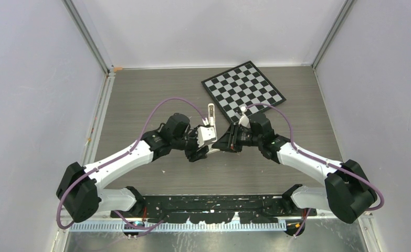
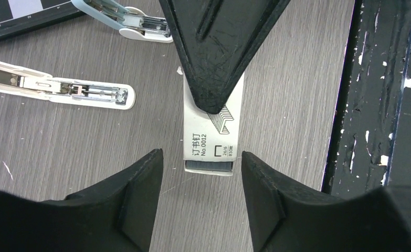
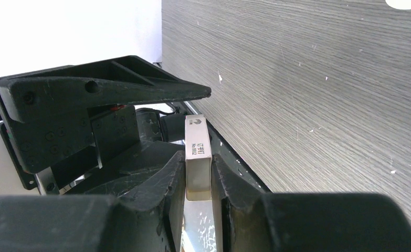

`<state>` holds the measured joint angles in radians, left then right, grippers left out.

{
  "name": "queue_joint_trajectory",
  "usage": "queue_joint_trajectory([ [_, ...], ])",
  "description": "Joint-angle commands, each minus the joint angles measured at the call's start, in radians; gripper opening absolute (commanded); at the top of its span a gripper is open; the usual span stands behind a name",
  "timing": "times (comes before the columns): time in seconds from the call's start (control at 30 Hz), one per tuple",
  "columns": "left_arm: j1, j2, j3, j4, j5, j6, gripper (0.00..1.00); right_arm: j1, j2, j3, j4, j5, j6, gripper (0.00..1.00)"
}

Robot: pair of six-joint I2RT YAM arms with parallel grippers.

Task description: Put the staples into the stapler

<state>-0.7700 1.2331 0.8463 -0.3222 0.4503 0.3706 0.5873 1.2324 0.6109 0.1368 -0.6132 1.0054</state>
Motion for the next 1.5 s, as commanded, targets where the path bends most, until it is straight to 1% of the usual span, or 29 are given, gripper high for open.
queue_joint_trajectory([
  [0.0,0.005,0.002,-0.004,0.049,0.031,-0.002,0.56,-0.001,-0.013,0.004,0.069,-0.014,0.02,0.28],
  [0.23,0.005,-0.004,-0.015,0.063,0.033,-0.006,0.47,-0.001,-0.016,0.001,0.072,-0.01,0.022,0.28],
  [0.5,0.004,-0.014,-0.026,0.074,0.027,-0.004,0.45,0.0,-0.019,-0.005,0.07,-0.004,0.025,0.28],
  [0.67,0.005,-0.024,-0.035,0.081,0.021,-0.005,0.4,-0.001,-0.022,-0.005,0.064,0.002,0.025,0.28],
  [0.77,0.005,-0.03,-0.04,0.082,0.018,0.0,0.35,-0.001,-0.026,-0.007,0.062,0.009,0.025,0.29],
  [0.97,0.005,-0.043,-0.048,0.083,0.008,0.008,0.29,-0.001,-0.022,-0.001,0.043,0.013,0.011,0.29],
  [1.13,0.005,-0.046,-0.046,0.069,-0.014,0.021,0.29,-0.001,-0.021,0.0,0.037,0.011,0.006,0.29],
  [1.3,0.005,-0.052,-0.052,0.069,-0.026,0.023,0.32,-0.002,-0.021,0.012,0.018,0.009,-0.006,0.29],
  [1.47,0.005,-0.062,-0.059,0.068,-0.03,0.027,0.33,-0.002,-0.023,0.009,0.017,0.012,-0.008,0.29],
])
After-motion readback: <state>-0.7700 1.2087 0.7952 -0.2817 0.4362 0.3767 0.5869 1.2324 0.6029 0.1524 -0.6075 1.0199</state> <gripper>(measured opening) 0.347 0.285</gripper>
